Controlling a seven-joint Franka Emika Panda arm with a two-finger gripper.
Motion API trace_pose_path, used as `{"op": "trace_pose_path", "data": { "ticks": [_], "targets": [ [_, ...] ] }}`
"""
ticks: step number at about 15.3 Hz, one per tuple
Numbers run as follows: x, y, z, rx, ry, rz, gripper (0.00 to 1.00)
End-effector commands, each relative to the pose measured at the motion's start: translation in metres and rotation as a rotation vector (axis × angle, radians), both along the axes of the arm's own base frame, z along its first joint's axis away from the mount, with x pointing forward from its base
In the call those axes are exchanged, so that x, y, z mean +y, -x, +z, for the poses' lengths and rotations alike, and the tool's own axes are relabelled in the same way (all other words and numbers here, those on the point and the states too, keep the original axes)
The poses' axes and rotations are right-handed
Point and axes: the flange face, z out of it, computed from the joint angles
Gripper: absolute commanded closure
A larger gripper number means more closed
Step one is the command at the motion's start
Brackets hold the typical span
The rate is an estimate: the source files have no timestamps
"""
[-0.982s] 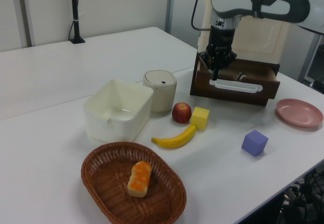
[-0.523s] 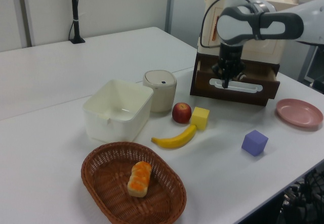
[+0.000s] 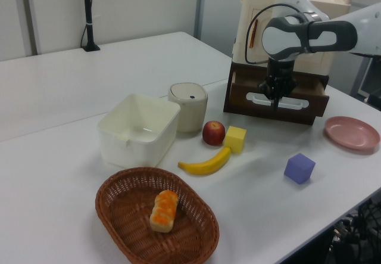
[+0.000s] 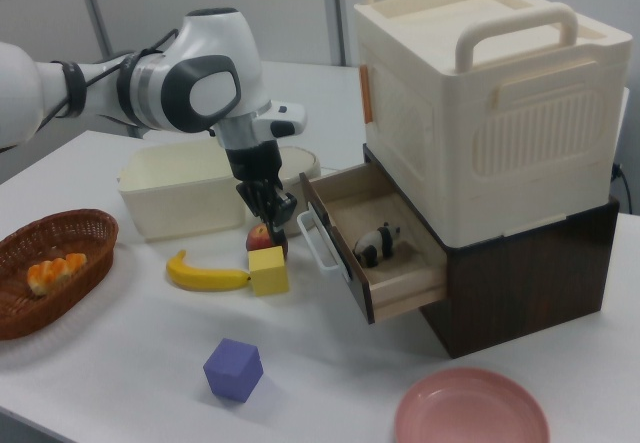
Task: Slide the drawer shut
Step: 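Lower the gripper against the drawer front beside its handle, then push the drawer front inward into the wooden unit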
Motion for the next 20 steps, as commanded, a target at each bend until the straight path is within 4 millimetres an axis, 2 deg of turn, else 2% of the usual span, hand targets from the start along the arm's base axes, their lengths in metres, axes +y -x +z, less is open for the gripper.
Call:
{"op": "trace_pose_path", "data": {
  "ticks": [1, 12, 17, 20],
  "targets": [
    [-0.011, -0.003, -0.016, -0.012, 0.019, 0.016, 1.0],
    [-0.034, -0.007, -0.022, -0.033, 0.043, 0.013, 1.0],
    [-0.055, -0.008, -0.016, -0.087, 0.046, -0.019, 1.0],
    [-0.057, -0.007, -0.016, -0.088, 0.047, -0.02, 1.0]
  ]
}}
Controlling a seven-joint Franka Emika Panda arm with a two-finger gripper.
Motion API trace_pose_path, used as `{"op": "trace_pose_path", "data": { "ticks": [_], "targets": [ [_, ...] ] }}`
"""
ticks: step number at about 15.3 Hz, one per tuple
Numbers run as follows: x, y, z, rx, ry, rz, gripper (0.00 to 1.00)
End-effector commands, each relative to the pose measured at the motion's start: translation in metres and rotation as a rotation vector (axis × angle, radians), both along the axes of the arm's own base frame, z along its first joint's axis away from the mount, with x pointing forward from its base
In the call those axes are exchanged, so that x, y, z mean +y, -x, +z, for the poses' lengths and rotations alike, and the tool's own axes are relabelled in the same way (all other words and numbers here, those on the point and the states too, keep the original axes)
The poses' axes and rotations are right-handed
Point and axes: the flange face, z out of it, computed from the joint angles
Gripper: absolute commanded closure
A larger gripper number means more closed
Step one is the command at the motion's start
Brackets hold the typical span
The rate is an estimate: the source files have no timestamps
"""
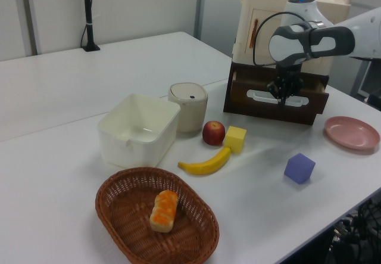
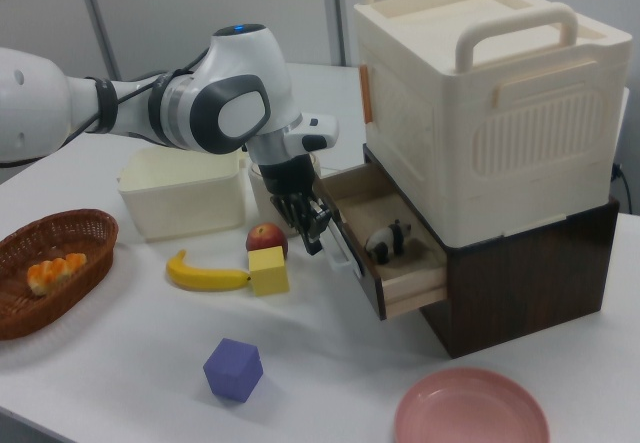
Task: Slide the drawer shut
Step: 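Push the drawer front inward into the wooden unit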
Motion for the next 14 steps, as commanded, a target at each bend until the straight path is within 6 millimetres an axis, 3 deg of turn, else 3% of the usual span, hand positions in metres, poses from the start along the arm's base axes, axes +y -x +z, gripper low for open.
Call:
{"op": "trace_pose_path", "data": {
  "ticks": [1, 5, 14],
  "targets": [
    [-0.011, 0.0, -0.001, -0.024, 0.009, 0.011, 1.0],
    [-0.016, -0.016, -0.009, -0.023, 0.02, 0.005, 1.0],
    [-0.03, -0.027, -0.009, -0.075, 0.04, -0.009, 1.0]
  ]
}}
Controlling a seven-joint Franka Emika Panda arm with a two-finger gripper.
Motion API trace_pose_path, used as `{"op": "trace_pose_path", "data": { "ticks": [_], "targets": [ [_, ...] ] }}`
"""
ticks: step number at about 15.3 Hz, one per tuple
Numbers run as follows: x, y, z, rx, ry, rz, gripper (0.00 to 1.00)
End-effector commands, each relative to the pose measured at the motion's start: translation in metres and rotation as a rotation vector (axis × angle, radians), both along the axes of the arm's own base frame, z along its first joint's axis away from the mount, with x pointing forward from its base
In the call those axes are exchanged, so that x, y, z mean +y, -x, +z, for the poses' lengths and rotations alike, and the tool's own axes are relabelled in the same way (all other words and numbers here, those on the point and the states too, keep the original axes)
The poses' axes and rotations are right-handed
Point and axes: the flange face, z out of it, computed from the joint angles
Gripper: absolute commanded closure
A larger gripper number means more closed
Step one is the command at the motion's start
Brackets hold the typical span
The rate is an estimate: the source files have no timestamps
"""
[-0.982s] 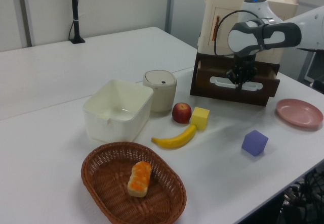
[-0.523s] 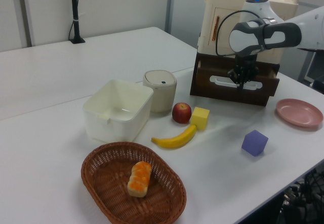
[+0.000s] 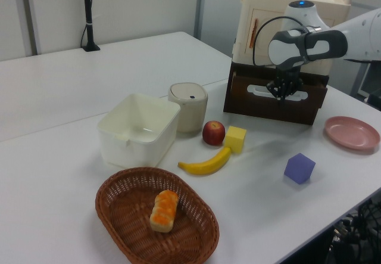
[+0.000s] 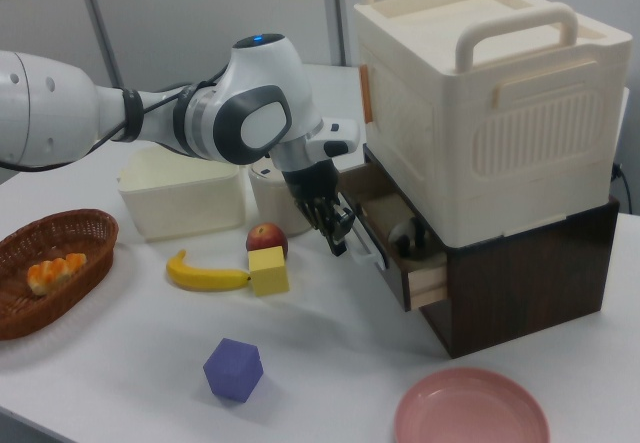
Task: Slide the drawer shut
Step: 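Push the drawer front inward into the wooden unit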
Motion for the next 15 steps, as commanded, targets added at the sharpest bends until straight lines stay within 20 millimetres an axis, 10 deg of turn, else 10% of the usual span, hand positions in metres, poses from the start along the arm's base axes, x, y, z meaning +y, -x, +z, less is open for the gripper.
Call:
{"op": "trace_pose_path", "data": {
  "ticks": [1, 15],
  "targets": [
    [-0.01, -0.008, 0.005, -0.03, 0.011, 0.005, 1.0],
    [-0.032, -0.03, -0.002, -0.118, 0.031, -0.024, 1.0]
  ]
}}
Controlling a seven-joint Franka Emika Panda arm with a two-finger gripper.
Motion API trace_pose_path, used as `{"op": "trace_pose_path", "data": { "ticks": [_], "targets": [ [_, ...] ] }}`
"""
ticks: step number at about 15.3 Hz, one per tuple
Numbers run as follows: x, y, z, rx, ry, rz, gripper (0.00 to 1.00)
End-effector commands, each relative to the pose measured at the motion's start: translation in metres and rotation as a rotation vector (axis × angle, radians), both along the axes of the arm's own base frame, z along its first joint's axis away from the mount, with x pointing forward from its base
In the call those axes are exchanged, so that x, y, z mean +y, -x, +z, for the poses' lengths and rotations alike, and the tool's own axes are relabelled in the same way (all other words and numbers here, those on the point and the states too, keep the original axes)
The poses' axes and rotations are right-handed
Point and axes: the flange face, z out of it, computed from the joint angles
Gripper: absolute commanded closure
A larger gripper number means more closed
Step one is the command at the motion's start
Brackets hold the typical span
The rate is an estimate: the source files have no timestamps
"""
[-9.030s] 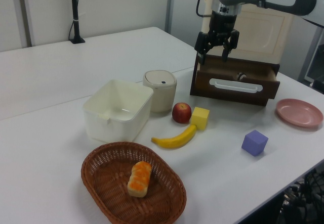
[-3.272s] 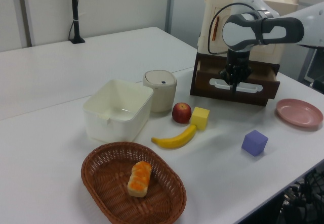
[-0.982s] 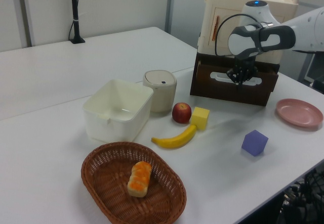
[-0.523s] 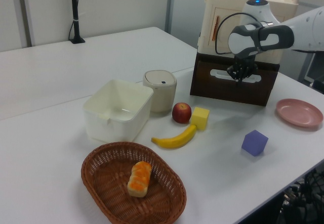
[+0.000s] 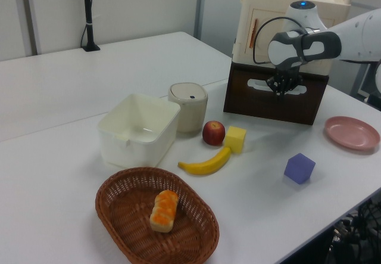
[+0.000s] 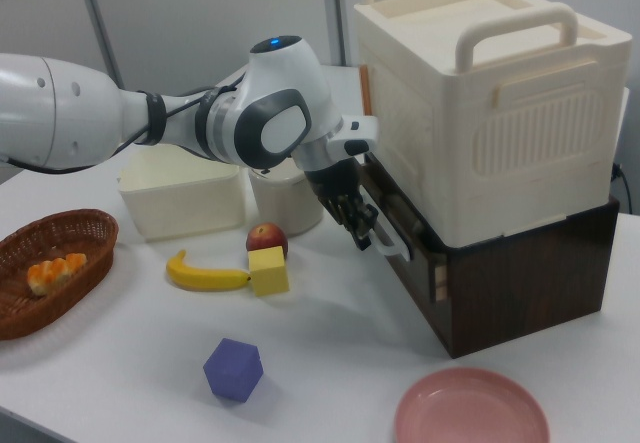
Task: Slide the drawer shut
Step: 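Push the drawer front inward into the wooden unit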
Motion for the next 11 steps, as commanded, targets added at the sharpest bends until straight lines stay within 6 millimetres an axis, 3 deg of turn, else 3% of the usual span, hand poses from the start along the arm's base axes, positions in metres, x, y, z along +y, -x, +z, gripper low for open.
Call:
{"op": "trace_pose_path", "data": {
  "ticks": [1, 11],
  "targets": [
    [-0.01, -0.01, 0.002, -0.061, 0.009, 0.0, 1.0],
    [-0.024, -0.012, 0.001, -0.082, 0.023, -0.011, 1.0]
  ]
}}
